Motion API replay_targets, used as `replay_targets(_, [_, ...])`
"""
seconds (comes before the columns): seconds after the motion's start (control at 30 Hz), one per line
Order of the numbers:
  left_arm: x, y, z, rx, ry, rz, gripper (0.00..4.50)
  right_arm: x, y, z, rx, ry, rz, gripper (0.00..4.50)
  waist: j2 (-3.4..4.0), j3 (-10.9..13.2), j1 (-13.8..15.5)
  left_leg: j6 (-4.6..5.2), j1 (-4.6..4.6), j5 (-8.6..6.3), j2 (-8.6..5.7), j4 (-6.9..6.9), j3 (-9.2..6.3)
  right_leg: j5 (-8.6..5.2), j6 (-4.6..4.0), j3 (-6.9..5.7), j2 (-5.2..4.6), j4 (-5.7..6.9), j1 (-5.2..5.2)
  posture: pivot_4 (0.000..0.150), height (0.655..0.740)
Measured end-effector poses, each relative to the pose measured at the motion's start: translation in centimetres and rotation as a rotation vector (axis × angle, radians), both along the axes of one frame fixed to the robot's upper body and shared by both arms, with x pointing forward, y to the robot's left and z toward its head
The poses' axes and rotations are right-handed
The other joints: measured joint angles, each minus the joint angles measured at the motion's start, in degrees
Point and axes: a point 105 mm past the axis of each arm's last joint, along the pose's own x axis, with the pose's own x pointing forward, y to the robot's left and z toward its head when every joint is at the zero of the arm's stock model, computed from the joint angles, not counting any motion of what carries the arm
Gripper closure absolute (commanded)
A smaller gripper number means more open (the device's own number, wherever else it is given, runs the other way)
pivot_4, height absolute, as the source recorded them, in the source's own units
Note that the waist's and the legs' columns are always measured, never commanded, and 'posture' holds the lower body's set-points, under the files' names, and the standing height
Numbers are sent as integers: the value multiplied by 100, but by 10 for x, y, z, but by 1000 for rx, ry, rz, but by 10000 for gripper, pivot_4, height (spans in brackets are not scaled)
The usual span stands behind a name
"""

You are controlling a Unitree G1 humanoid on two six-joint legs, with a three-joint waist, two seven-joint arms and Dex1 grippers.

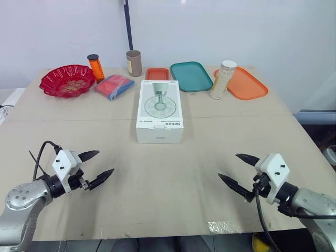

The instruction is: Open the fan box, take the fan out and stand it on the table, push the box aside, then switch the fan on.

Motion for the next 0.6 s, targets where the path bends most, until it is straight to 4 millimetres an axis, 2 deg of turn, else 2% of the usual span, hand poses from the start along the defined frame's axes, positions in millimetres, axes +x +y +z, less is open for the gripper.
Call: replay_targets(0.6, [-1, 0, 0, 31, -12, -4, 690, 3, 1, 3, 2, -9, 2, 0, 0, 0, 0, 0, 0, 0, 0, 0, 0, 0, 0, 0, 0, 0, 0, 1500, 7400])
